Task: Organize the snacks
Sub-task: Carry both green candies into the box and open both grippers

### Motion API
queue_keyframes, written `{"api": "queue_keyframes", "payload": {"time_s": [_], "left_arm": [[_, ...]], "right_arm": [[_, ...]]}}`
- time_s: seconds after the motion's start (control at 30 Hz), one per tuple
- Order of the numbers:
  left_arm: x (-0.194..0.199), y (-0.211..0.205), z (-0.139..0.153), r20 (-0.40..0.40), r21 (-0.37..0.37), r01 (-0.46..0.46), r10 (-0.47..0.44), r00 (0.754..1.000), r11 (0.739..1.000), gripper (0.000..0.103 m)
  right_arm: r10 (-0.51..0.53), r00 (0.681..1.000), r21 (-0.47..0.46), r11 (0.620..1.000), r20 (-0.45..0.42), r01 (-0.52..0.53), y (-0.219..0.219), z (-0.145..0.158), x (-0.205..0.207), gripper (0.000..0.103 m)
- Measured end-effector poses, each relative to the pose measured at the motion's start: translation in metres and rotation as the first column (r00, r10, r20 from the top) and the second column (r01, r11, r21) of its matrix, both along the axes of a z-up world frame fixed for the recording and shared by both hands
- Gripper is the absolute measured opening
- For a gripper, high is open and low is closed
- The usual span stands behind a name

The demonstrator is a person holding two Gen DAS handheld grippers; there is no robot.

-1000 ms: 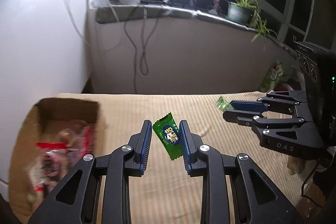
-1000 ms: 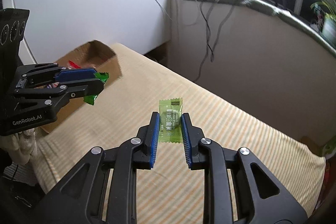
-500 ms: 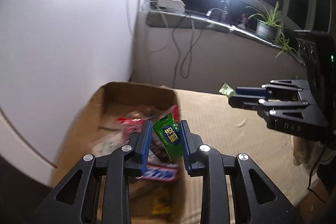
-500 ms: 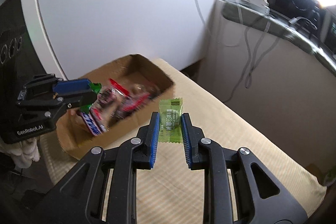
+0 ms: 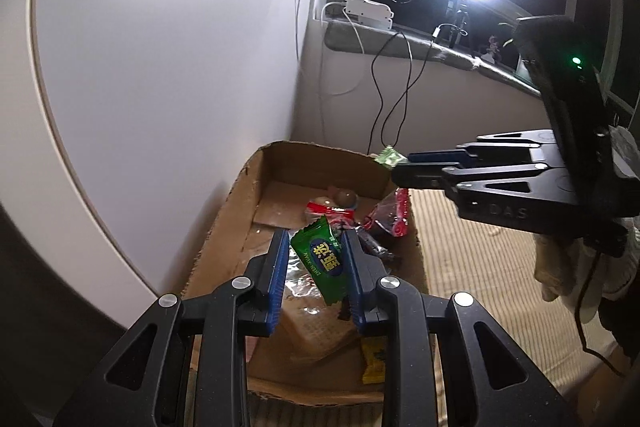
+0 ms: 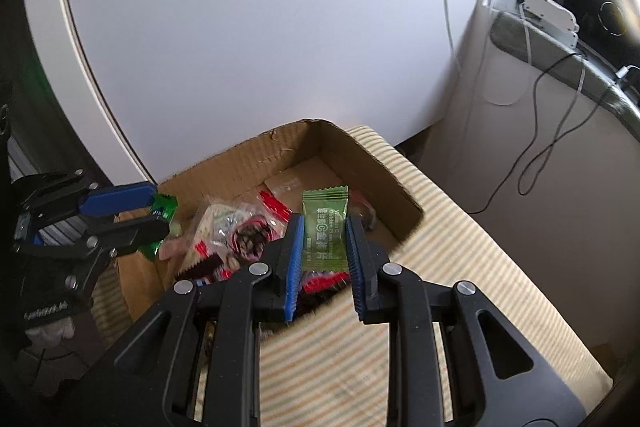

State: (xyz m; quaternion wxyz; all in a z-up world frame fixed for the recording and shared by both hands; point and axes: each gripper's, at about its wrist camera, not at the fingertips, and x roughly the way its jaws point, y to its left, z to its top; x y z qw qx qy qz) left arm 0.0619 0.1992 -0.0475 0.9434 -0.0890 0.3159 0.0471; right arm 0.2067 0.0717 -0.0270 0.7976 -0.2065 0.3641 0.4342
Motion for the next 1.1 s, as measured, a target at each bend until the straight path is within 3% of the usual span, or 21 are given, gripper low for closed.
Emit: {"api": "queue_keyframes", "payload": {"time_s": [0.47,0.57,0.63,0.73,0.87,1.1], "left_arm": [[-0.001,-0.002,0.004,0.0,0.021,-0.01,0.01,1.0,1.0,0.027],[-0.002,-0.003,0.004,0.0,0.033,-0.023,0.023,1.0,0.999,0.03],[-0.003,-0.003,0.005,0.002,0.039,-0.035,0.035,0.999,0.999,0.045],[-0.005,-0.003,0.007,0.006,0.039,-0.043,0.043,0.999,0.998,0.05],[-0.007,-0.004,0.009,0.011,0.048,-0.049,0.048,0.999,0.998,0.058],[-0.012,-0.006,0.012,0.019,0.052,-0.06,0.059,0.998,0.997,0.067]], "right_arm": [[0.014,0.999,0.005,1.0,-0.04,-0.013,0.017,-0.01,0.005,0.025],[0.017,0.999,0.009,1.0,-0.04,-0.016,0.015,-0.009,0.004,0.038],[0.01,1.0,0.016,1.0,-0.027,-0.01,0.012,-0.007,0.001,0.05],[0.009,1.0,0.021,1.0,-0.025,-0.008,0.008,-0.005,-0.002,0.051],[-0.006,1.0,0.035,0.999,-0.003,0.006,0.001,0.0,-0.006,0.071],[-0.027,1.0,0.052,0.998,0.001,0.027,-0.011,0.004,-0.014,0.074]]}}
